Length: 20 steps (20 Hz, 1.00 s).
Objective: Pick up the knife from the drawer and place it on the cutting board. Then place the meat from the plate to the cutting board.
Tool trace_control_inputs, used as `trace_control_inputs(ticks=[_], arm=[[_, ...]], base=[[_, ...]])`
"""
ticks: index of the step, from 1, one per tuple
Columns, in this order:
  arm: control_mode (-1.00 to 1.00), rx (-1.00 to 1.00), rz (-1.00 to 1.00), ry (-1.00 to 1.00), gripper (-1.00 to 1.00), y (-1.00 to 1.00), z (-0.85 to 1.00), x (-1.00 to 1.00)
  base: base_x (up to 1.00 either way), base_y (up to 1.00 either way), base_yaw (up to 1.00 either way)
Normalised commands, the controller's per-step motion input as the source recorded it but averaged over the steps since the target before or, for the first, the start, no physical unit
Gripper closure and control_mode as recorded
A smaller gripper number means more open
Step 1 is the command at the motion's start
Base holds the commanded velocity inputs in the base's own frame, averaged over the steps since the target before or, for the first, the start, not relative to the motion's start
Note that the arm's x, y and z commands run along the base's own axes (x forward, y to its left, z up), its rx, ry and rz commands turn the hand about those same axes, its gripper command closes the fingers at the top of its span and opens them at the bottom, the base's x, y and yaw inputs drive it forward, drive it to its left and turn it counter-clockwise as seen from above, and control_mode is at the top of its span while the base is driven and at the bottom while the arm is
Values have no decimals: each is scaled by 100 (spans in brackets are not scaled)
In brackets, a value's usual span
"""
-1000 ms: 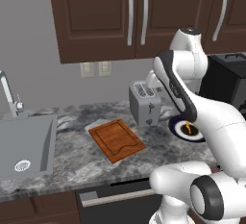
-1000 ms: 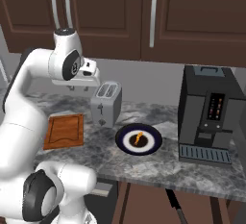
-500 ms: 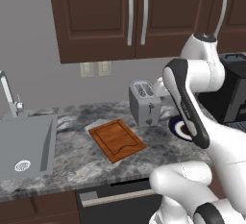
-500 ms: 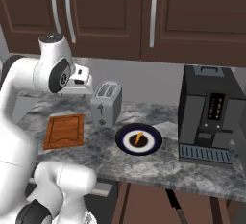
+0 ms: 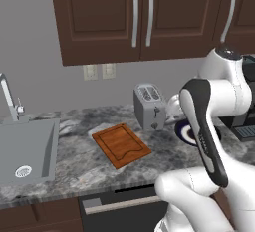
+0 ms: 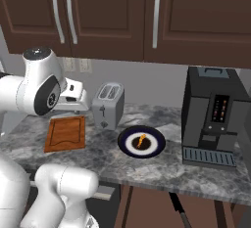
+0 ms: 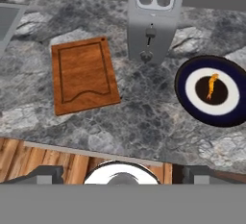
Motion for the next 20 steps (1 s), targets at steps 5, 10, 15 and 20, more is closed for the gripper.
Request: trace_control_inputs(ticks=[5, 10, 15, 20], arm=[[-100, 0, 0, 0, -100, 0, -13, -28], [-100, 0, 0, 0, -100, 0, -11, -15], [-100, -1, 0, 1, -100, 0, -13, 0], [100, 0, 0, 2, -100, 0, -7, 0]], base=[[0, 0, 0], [0, 0, 0], [0, 0, 0], [0, 0, 0]])
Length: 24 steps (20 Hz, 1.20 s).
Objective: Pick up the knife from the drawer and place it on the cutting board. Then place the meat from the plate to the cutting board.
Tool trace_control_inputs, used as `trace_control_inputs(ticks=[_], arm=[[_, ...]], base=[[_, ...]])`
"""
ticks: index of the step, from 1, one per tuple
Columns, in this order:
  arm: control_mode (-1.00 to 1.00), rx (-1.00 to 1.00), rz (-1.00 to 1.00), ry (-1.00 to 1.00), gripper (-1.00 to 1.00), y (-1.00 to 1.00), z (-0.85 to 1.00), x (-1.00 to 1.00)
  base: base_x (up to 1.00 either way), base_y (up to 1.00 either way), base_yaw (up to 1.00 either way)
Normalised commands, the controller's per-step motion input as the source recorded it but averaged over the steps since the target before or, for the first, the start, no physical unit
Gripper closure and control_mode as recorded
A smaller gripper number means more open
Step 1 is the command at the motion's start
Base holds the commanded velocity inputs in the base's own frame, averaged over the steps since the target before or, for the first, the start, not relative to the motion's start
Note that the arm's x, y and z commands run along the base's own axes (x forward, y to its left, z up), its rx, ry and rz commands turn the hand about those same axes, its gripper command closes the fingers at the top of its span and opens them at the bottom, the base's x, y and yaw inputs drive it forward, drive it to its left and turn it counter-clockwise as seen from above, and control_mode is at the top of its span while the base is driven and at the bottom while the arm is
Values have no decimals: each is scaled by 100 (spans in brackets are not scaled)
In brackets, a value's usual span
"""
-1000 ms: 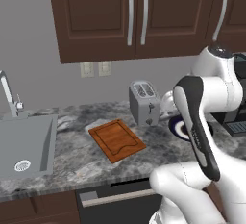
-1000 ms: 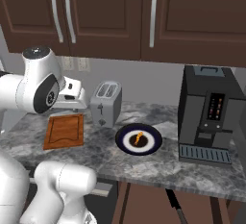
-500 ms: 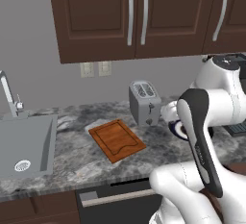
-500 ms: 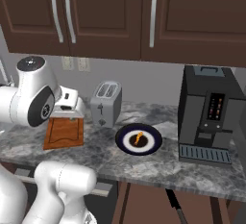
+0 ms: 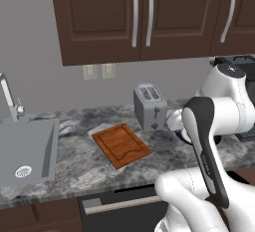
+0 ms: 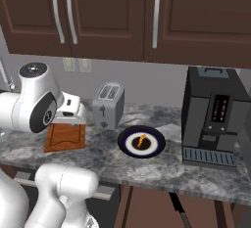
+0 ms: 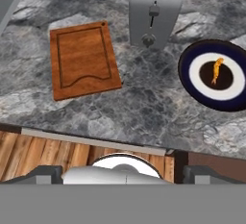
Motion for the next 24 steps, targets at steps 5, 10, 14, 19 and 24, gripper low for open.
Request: trace_control_inputs(ticks=[5, 10, 14, 19, 24], arm=[[100, 0, 0, 0, -100, 0, 0, 0], [100, 0, 0, 0, -100, 0, 0, 0], [100, 0, 0, 0, -100, 0, 0, 0], [100, 0, 0, 0, -100, 0, 0, 0], [100, 0, 0, 0, -100, 0, 0, 0]], base=[[0, 0, 0], [0, 0, 0], [-5, -11, 0], [-18, -25, -5], [-30, -30, -13]])
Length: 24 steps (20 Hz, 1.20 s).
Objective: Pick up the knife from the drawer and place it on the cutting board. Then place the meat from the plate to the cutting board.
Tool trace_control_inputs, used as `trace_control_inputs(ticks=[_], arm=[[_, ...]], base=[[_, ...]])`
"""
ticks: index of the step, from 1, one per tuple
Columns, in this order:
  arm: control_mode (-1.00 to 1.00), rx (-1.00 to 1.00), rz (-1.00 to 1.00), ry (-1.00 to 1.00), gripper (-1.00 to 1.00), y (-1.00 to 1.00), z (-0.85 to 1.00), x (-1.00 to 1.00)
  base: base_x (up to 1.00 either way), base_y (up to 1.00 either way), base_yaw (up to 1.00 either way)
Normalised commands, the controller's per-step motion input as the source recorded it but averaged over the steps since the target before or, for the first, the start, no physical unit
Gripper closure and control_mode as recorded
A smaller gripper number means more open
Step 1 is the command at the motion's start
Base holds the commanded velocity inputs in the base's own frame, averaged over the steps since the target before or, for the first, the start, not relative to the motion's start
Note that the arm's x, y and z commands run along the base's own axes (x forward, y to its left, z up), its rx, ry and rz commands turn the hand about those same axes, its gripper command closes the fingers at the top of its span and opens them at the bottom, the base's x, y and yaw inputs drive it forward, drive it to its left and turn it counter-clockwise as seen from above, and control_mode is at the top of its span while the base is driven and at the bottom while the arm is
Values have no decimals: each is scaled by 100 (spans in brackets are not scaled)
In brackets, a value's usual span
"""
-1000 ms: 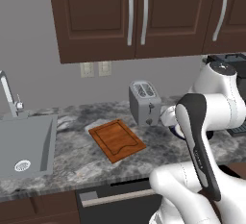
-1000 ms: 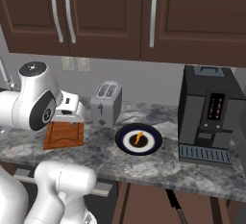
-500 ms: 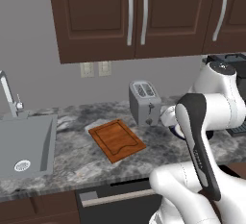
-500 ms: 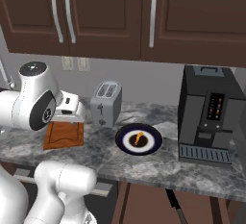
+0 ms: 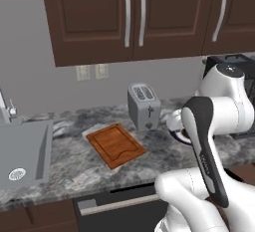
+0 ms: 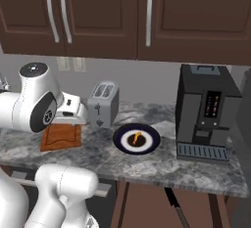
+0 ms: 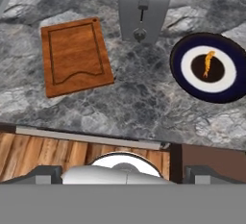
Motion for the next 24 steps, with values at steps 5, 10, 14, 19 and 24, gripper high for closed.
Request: trace_control_inputs(ticks=[5, 10, 14, 19, 24], arm=[[100, 0, 0, 0, -100, 0, 0, 0], [100, 0, 0, 0, -100, 0, 0, 0], [100, 0, 0, 0, -100, 0, 0, 0], [100, 0, 0, 0, -100, 0, 0, 0], [100, 0, 0, 0, -100, 0, 0, 0]], base=[[-40, -37, -17], [-49, -15, -29], [-37, 0, -34], [-9, 24, -39], [0, 27, -43]])
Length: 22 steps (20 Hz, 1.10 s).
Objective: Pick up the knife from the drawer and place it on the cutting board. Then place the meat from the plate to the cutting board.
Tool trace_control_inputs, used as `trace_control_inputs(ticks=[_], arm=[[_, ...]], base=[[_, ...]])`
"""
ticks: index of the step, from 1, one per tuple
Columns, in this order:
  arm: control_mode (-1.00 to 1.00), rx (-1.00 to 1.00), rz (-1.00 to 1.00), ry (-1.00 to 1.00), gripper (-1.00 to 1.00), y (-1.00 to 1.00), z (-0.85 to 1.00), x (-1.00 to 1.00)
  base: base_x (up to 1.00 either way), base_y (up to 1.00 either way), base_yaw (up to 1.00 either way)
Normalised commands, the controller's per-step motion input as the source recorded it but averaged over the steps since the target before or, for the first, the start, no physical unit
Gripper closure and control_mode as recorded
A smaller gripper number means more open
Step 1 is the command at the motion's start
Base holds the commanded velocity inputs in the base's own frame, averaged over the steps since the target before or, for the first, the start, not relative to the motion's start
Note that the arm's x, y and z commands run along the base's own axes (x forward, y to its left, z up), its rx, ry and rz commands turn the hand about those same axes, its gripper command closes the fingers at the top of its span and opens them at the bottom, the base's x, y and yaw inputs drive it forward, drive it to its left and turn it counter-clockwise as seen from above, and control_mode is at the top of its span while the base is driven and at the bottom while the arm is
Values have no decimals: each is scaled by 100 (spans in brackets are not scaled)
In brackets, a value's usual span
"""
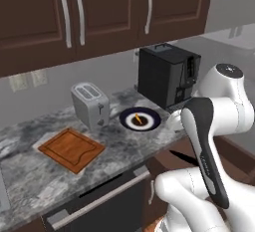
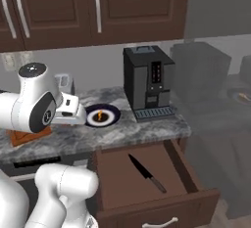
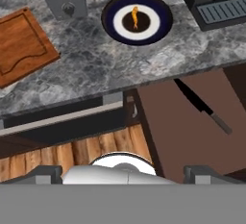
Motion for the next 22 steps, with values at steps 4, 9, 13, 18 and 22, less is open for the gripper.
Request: trace_control_inputs(ticks=[4, 9, 13, 18, 22], arm=[[100, 0, 0, 0, -100, 0, 0, 0], [100, 0, 0, 0, -100, 0, 0, 0], [100, 0, 0, 0, -100, 0, 0, 0], [100, 0, 0, 0, -100, 0, 0, 0], [100, 0, 0, 0, -100, 0, 0, 0]], base=[[0, 26, -39], [-7, 44, -33], [-1, 6, -6], [1, -11, 1], [11, -29, -3]])
